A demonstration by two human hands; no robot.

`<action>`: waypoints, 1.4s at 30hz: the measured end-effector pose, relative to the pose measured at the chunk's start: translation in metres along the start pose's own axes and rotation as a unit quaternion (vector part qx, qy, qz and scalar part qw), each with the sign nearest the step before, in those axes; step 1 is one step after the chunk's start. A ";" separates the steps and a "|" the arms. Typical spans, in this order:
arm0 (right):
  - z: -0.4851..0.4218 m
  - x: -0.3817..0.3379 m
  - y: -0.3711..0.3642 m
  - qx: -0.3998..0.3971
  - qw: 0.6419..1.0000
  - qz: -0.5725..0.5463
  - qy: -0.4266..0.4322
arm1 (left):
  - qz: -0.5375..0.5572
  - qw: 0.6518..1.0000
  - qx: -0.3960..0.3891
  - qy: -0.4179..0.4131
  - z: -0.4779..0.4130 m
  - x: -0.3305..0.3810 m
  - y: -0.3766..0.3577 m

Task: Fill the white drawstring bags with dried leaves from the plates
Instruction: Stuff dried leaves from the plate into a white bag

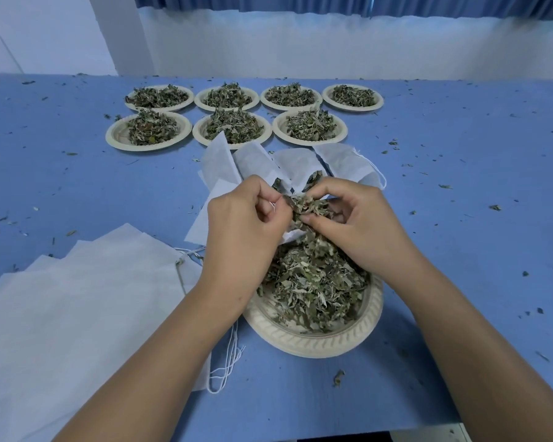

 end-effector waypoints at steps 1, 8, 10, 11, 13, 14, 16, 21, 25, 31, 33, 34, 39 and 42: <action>0.000 -0.001 -0.002 0.008 1.000 0.023 0.010 | 0.001 1.000 0.007 -0.009 0.000 0.001 0.000; 0.002 -0.004 -0.004 -0.014 0.995 0.088 0.041 | -0.015 0.999 0.015 -0.029 0.001 0.002 0.000; 0.002 -0.006 -0.002 -0.030 0.999 0.012 0.014 | -0.015 0.999 0.021 -0.031 0.000 0.002 0.001; 0.002 -0.007 0.000 -0.029 0.999 -0.012 0.019 | -0.013 0.999 0.023 -0.033 0.001 0.002 0.001; 0.002 -0.011 0.001 -0.021 0.998 -0.031 0.051 | -0.006 0.999 0.023 -0.035 0.001 0.003 0.001; 0.003 -0.013 0.000 -0.018 0.997 -0.025 0.074 | 0.000 0.999 0.022 -0.033 0.002 0.003 0.000; 0.004 -0.015 -0.001 -0.008 0.994 -0.008 0.106 | 0.017 0.999 0.023 -0.029 0.002 0.004 0.001; 0.005 -0.013 -0.009 -0.023 0.990 0.060 0.128 | 0.044 0.999 0.011 -0.025 0.004 0.006 -0.001; 0.005 -0.019 0.011 0.036 0.987 -0.001 0.154 | 0.066 0.997 0.043 0.003 0.000 0.001 0.005; 0.009 -0.011 -0.015 -0.136 0.982 0.077 0.109 | 0.112 0.994 0.014 0.007 0.002 0.006 0.004; 0.004 -0.014 0.004 -0.054 0.993 -0.025 0.100 | 0.110 0.993 0.038 0.026 -0.001 0.002 0.007; 0.003 -0.015 0.017 -0.012 0.992 -0.080 0.094 | 0.113 0.992 0.051 0.038 -0.003 0.000 0.010; 0.008 -0.003 0.010 -0.150 0.985 -0.053 -0.064 | 0.117 0.990 0.057 0.055 -0.004 0.000 0.010; 0.010 0.000 -0.004 -0.206 0.977 0.001 -0.059 | 0.106 0.992 0.057 0.047 -0.003 0.001 0.010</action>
Point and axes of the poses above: each hand's wrist, its own z-axis away from the middle knuckle, its own y-axis out of the back of the hand, x = y × z, the point moved 4 cm from there along -z, towards the middle knuckle, and after that the axes turned 7 degrees about -z, right-handed, at the moved point
